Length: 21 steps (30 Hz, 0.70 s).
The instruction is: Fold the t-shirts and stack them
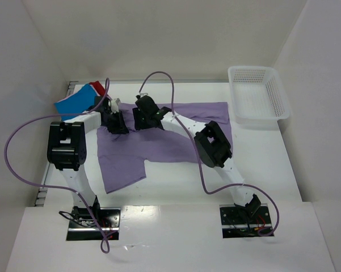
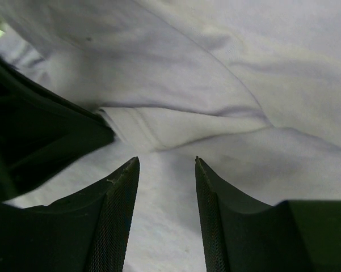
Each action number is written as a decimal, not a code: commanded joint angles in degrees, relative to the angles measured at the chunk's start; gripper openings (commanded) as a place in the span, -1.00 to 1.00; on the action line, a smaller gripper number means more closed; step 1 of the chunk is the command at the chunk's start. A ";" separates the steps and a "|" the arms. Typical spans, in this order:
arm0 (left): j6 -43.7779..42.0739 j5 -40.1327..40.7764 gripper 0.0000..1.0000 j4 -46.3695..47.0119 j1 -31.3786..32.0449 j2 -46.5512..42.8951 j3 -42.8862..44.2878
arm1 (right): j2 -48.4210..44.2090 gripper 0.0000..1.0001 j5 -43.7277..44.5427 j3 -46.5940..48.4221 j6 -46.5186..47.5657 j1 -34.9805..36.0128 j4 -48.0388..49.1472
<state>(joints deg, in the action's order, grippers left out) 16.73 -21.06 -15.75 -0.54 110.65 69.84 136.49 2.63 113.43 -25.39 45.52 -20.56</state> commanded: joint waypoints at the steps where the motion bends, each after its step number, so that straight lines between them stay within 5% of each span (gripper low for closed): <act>1: -0.38 1.64 -0.38 -0.07 0.10 1.85 -0.94 | 2.46 0.00 -0.26 5.48 0.87 1.33 1.40; 6: -0.91 1.64 -0.38 -0.07 0.10 1.85 -0.94 | 5.62 0.00 0.44 10.66 0.87 1.86 -2.11; 21: -0.91 1.11 -0.38 -0.07 0.10 1.85 -0.94 | 4.31 0.00 2.37 7.15 2.53 2.38 -0.71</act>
<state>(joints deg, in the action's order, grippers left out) 16.69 -21.10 -15.75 -0.54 110.65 69.84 142.08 3.14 120.38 -24.86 46.74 -22.72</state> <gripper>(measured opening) 0.311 0.502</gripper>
